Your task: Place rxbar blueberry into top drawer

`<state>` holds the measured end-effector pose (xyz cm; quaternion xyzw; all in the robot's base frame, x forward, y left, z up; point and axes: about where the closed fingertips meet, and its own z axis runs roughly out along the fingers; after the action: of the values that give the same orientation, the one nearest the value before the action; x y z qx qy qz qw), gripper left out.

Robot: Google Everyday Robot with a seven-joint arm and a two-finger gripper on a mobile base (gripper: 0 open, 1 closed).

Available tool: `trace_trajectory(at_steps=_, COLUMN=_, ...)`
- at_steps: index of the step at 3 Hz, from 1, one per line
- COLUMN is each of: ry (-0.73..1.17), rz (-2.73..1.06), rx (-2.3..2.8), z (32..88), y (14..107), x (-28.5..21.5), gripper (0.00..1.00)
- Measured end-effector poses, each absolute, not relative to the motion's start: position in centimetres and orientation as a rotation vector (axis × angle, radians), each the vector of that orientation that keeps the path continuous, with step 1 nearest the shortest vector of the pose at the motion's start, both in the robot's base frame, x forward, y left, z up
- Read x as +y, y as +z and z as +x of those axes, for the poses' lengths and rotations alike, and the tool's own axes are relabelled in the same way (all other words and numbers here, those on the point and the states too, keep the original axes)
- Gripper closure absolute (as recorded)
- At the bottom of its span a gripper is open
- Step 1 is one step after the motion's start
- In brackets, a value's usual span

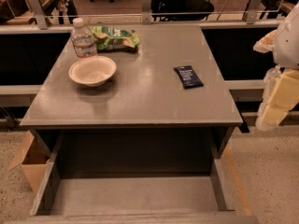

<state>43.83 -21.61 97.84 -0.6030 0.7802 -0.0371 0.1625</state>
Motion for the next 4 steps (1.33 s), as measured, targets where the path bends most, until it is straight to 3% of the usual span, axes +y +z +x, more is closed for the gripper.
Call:
trace_trajectory(at_steps=2, ry=-0.099, rz=-1.692, rx=2.233, z=44.3, y=97.9, x=-21.6, gripper=0.0)
trace_trajectory(at_steps=4, ry=0.017, rz=-1.505, rx=2.268, z=51.7, y=95.4, x=-20.9, gripper=0.0)
